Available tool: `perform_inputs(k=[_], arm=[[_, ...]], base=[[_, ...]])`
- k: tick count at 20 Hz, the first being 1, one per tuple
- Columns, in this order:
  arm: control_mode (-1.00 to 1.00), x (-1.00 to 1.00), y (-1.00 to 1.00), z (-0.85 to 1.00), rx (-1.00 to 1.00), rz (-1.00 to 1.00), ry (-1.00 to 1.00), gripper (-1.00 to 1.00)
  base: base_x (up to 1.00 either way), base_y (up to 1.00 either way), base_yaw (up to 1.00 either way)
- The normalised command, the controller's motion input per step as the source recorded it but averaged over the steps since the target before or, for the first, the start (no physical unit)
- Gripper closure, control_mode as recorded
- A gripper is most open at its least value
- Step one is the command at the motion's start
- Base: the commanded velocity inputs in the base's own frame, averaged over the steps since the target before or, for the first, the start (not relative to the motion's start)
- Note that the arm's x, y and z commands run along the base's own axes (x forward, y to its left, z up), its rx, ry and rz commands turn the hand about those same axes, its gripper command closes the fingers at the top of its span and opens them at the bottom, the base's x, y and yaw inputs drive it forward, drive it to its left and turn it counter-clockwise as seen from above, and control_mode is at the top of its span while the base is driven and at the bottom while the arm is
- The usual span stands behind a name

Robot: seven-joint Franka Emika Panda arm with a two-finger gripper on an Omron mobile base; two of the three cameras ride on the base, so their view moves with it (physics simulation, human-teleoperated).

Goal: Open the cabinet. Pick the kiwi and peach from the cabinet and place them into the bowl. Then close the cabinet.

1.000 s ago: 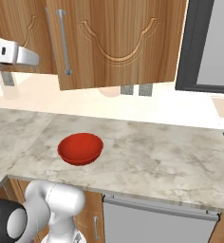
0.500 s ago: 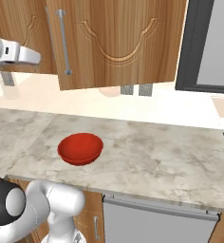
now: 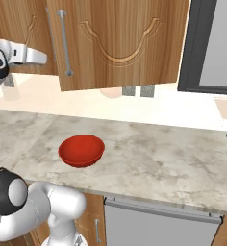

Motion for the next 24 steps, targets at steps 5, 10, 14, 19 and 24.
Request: perform_inputs(k=[5,10,14,19,24], arm=[[-1.00,0.20,0.00,-0.06,-0.13,-0.06,-0.13,1.00],[-1.00,0.22,-0.09,-0.01,-0.11,-0.09,-0.06,1.00],[-1.00,0.23,-0.21,0.00,-0.06,-0.07,-0.02,1.00],[-1.00,0.22,-0.24,0.00,-0.03,-0.07,0.00,1.00],[-1.00,0.25,-0.21,0.00,-0.02,-0.06,0.00,1.00]], base=[[0.00,0.00,0.00],[0.00,0.00,0.00],[0.00,0.00,0.00],[0.00,0.00,0.00],[0.00,0.00,0.00]])
